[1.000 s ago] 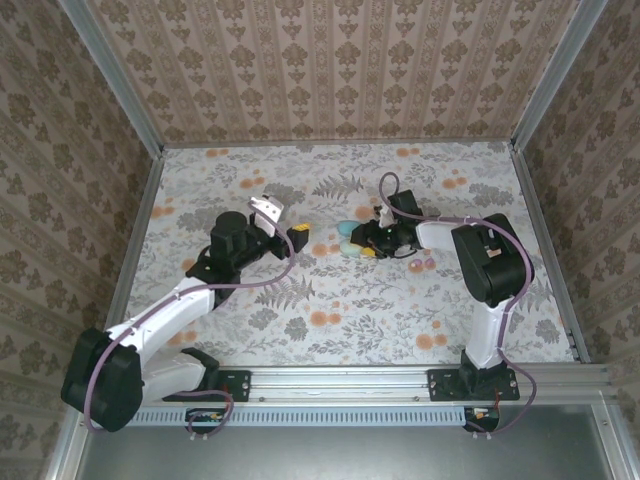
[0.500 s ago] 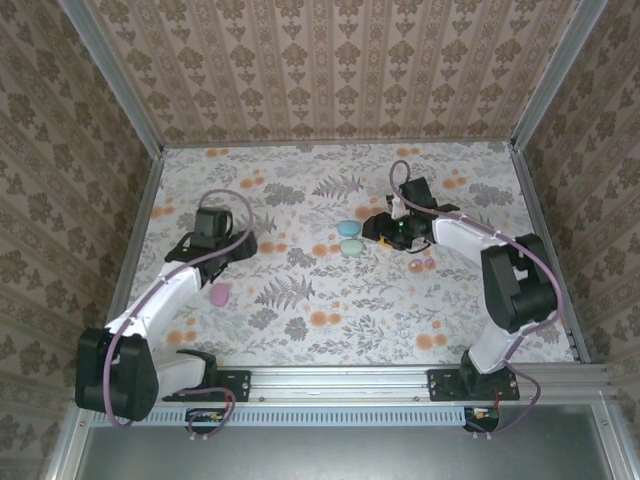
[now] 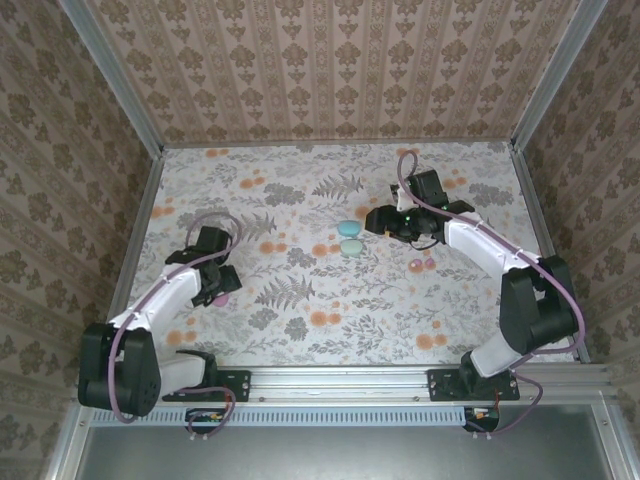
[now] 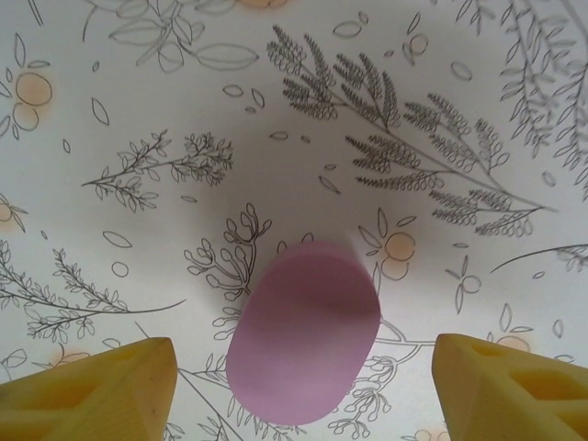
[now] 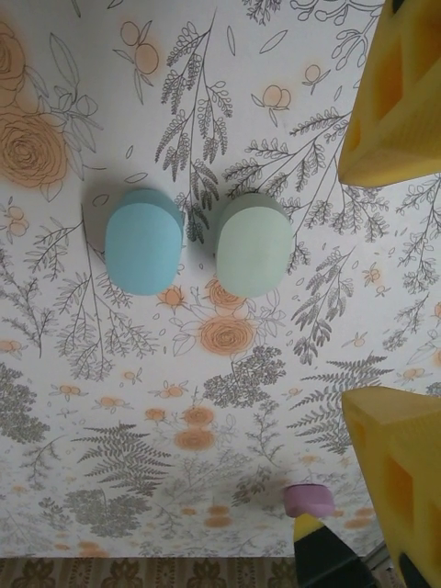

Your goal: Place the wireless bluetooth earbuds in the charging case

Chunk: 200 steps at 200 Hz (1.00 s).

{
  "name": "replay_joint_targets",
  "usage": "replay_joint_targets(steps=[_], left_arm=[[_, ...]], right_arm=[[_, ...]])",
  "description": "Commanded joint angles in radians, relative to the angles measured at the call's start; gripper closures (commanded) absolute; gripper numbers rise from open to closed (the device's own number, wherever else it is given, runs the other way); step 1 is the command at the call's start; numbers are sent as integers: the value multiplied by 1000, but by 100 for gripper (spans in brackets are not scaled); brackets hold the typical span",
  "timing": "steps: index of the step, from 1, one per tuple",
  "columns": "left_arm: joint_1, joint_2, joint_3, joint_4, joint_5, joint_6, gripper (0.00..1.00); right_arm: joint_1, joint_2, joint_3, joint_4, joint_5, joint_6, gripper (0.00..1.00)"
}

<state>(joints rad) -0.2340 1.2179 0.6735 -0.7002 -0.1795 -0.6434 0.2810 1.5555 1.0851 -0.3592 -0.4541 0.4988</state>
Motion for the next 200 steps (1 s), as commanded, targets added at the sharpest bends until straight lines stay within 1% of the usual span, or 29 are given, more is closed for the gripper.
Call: replay_joint_targets(steps=[1, 19, 41, 55, 103, 138, 164, 200], left_arm=[[5, 42, -11, 2, 33, 23, 30], [5, 82, 1, 1, 50, 40, 32], [7, 112, 2, -4, 34, 46, 33], [8, 126, 1, 1, 44, 55, 34], [9, 150, -2, 41, 85, 107, 43], [1, 180, 4, 83, 141, 147, 56], [-37, 179, 18, 120, 184, 197, 61], [-155, 194, 66, 175, 219, 275, 65]], right_arm=[[-3, -36, 32, -43, 10, -22, 38], [-2, -40, 36, -49, 11, -24, 38], [-3, -42, 38, -53, 12, -24, 38], [-3, -40, 36, -56, 12, -22, 38], [-3, -36, 37, -59, 15, -21, 38], [-4, -34, 44, -63, 14, -21, 38], [-4, -42, 41, -66, 18, -23, 38], [-13, -52, 28, -60, 12, -17, 38]])
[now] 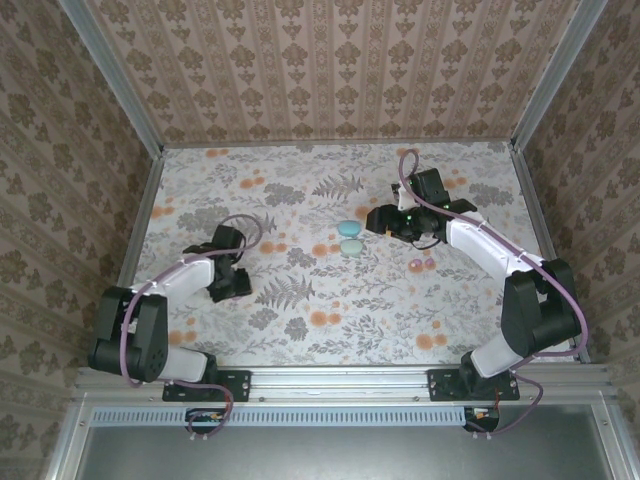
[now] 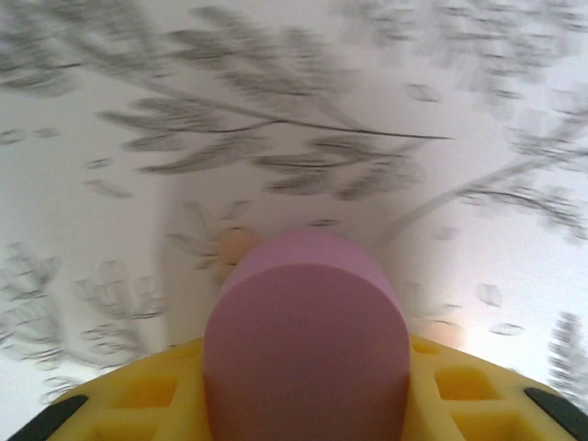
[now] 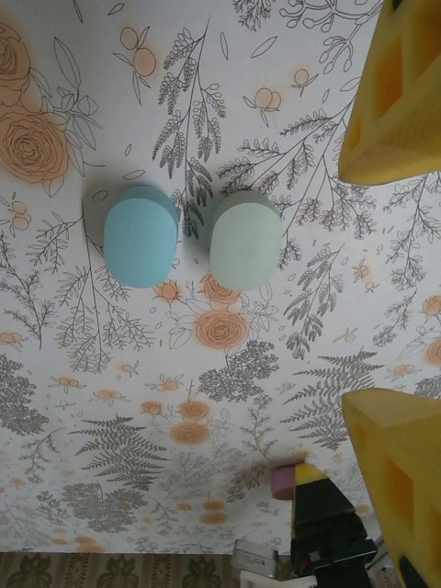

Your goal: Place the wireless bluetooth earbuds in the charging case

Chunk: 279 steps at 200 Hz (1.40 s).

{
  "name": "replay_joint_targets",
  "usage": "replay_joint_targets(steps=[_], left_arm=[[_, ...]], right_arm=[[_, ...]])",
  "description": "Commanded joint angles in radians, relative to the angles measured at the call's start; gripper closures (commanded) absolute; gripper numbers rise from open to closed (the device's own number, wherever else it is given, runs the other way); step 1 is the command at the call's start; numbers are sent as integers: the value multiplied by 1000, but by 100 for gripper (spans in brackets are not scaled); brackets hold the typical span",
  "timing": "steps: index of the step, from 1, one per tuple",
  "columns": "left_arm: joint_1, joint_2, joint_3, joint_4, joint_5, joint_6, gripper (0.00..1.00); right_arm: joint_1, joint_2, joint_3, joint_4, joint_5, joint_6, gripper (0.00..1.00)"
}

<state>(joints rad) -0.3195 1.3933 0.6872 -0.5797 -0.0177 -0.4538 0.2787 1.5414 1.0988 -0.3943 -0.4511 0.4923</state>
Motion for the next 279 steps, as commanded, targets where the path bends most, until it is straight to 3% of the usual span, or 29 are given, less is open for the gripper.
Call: replay_joint_targets(steps=[1, 41, 101, 141, 200, 279], left_arm=[[-74, 21, 56, 56, 58, 88, 65], [-234, 109, 156, 111, 104, 185, 66], [-375, 199, 278, 182, 201, 371, 67], [-417, 169, 286, 230, 275, 514, 67], [-452, -8, 198, 388, 394, 837, 70], [-451, -20, 256, 399, 404, 846, 70]], right_arm=[[-10, -37, 13, -25, 7, -10, 38], [-38, -60, -25, -10, -7, 18, 38], [-103, -82, -117, 77, -133, 111, 37], [-115, -78, -146, 134, -219, 157, 38], [-105, -49, -168, 306, -468, 257, 39], [23, -32, -95, 239, -525, 230, 39]])
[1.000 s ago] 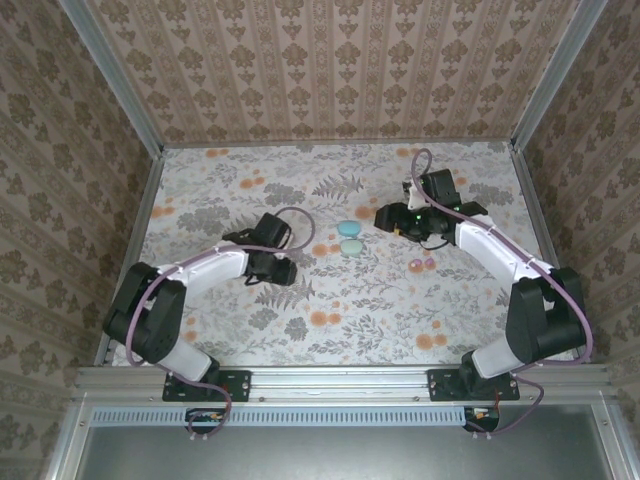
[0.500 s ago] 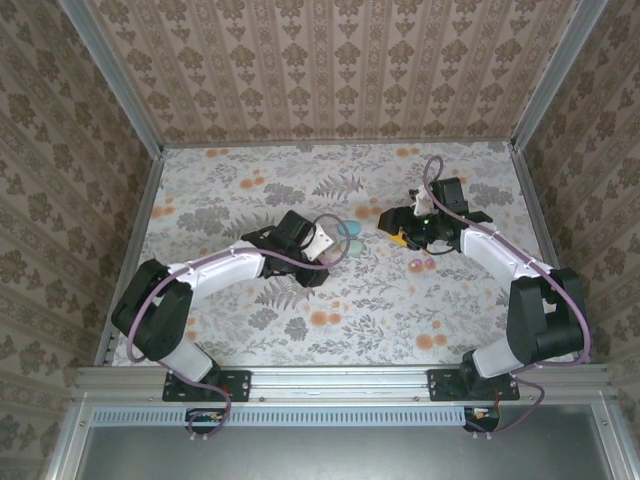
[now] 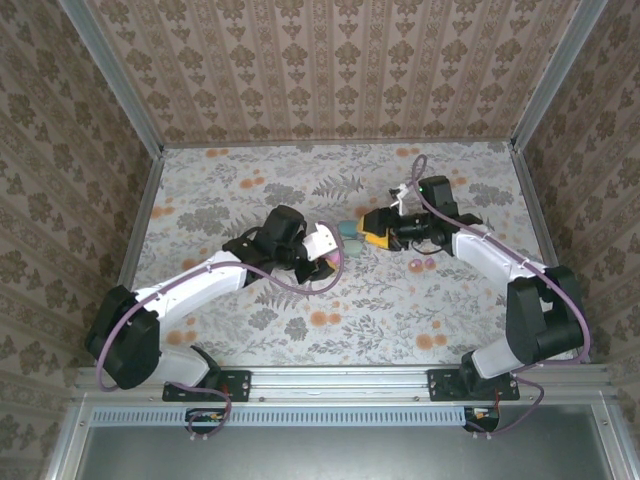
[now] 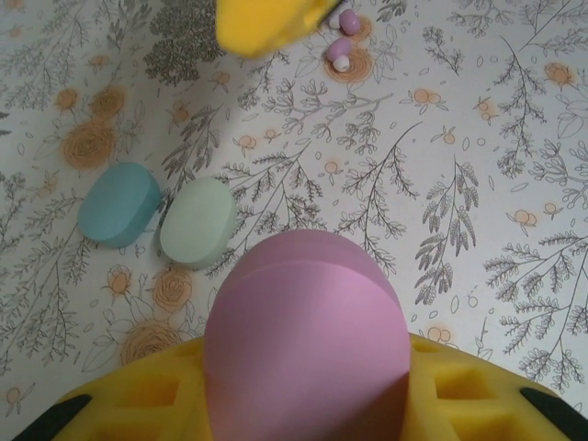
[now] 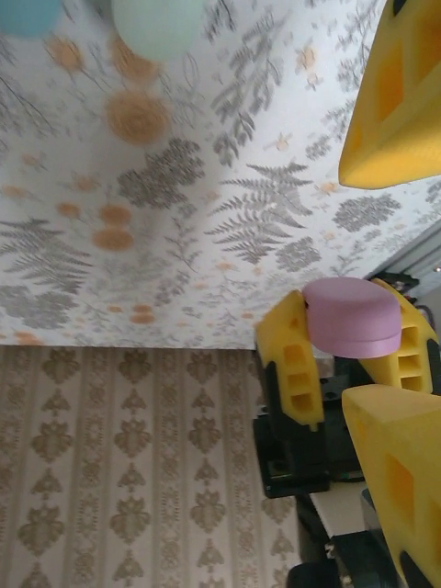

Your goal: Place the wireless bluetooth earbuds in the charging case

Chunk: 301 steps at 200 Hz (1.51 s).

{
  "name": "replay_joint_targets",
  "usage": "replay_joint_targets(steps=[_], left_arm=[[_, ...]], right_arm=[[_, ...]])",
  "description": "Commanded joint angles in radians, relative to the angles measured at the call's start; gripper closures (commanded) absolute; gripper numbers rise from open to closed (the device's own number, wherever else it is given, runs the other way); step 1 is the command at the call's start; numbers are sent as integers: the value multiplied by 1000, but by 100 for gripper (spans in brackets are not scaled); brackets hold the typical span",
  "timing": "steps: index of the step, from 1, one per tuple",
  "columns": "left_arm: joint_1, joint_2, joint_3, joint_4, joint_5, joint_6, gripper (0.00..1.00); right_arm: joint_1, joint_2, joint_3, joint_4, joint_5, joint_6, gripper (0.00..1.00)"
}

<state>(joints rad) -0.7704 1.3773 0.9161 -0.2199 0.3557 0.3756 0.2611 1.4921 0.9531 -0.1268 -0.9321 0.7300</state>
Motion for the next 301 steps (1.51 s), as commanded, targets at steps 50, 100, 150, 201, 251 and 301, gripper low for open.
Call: replay_joint_targets(steps=[50, 100, 150, 201, 251, 301], left_arm=[[0, -3, 34, 39, 25, 1, 71], [1, -18, 22, 51, 13, -18, 71], [-1, -23, 22, 57, 17, -20, 71], [-1, -34, 15, 56, 16, -8, 71], [-1, -41, 10, 44, 21, 14, 71], [-1, -32, 16, 42, 28, 15, 71]], right_arm=[[102, 57, 101, -82, -57, -40, 40], [146, 88, 144, -170, -94, -111, 40], [171, 123, 163, -205, -83, -143, 45], [172, 134, 173, -214, -49, -147, 60], [172, 132, 190, -231, -5, -155, 57], [172, 134, 202, -245, 13, -164, 60]])
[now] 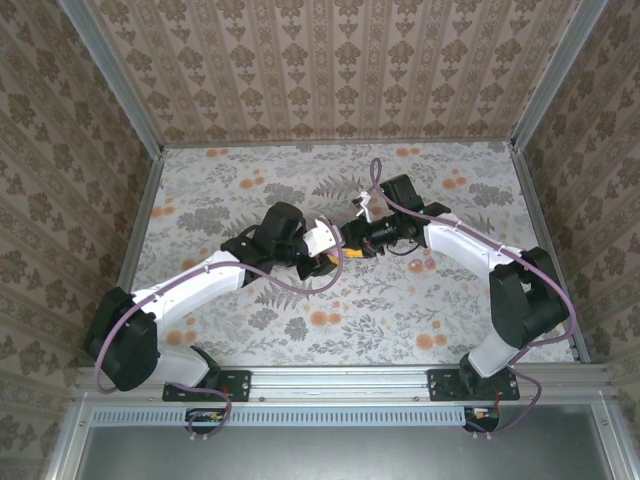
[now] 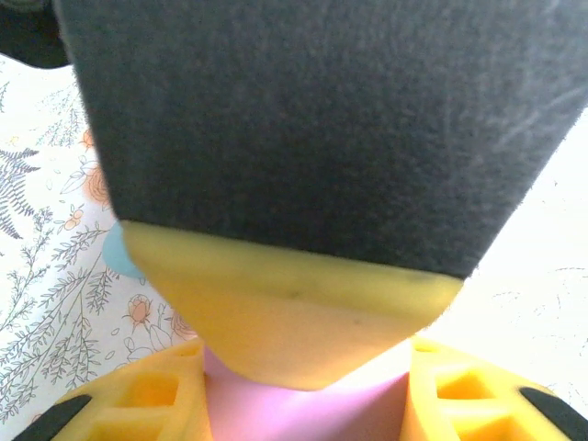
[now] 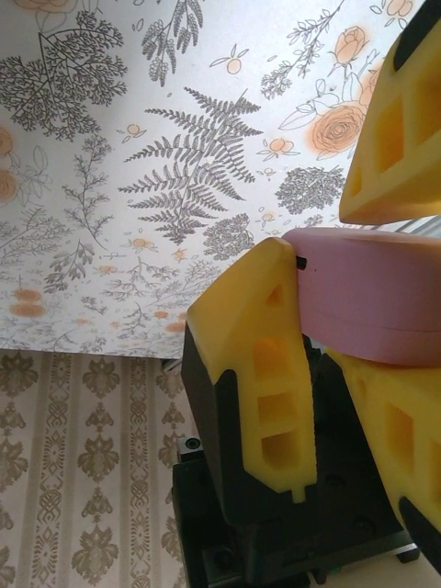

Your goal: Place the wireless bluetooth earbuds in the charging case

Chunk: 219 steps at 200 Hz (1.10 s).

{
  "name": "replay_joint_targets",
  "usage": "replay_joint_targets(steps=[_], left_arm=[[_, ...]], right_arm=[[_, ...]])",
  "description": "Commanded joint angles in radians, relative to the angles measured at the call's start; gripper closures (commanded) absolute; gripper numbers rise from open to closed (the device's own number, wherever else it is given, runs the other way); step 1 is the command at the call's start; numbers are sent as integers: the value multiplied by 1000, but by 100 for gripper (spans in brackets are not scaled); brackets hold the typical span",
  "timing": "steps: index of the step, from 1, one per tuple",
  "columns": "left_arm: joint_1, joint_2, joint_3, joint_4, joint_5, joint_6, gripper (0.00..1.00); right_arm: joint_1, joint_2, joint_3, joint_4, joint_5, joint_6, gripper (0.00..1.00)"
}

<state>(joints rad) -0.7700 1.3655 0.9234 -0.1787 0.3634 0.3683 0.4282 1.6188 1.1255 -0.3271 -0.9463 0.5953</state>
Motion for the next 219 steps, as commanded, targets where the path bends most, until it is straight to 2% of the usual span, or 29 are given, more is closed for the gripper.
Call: replay_joint_targets(steps=[1, 33, 39, 66, 93, 119, 133, 151, 173, 189, 219], left_arm=[[-2, -20, 9, 1, 20, 23, 71], [-1, -17, 12, 2, 7, 17, 70], [-2, -19, 13, 2, -1, 13, 66], [12, -33, 15, 27, -2, -34, 34], [31, -120, -77, 203, 10, -68, 23], [149, -205, -214, 501, 159, -202, 22], [184, -231, -275, 654, 200, -230, 22], [208, -230, -281, 711, 221, -251, 22], [232, -200, -269, 795, 248, -293, 22], [250, -165, -256, 883, 271, -337, 22], [255, -94, -212, 1016, 337, -389, 22]], right_arm=[[4, 7, 29, -45, 28, -29, 60], [5, 3, 31, -52, 12, -38, 72], [4, 1, 31, -55, 8, -39, 73], [-4, -20, 39, -48, -18, -35, 78], [-43, -59, 16, 92, -101, 66, 79], [-91, -90, -33, 343, -187, 261, 80], [-110, -98, -52, 486, -216, 386, 80], [-123, -98, -62, 642, -219, 539, 81], [-129, -84, -74, 932, -199, 814, 81], [-129, -73, -60, 1026, -193, 915, 80], [-127, -61, -41, 1063, -172, 980, 80]])
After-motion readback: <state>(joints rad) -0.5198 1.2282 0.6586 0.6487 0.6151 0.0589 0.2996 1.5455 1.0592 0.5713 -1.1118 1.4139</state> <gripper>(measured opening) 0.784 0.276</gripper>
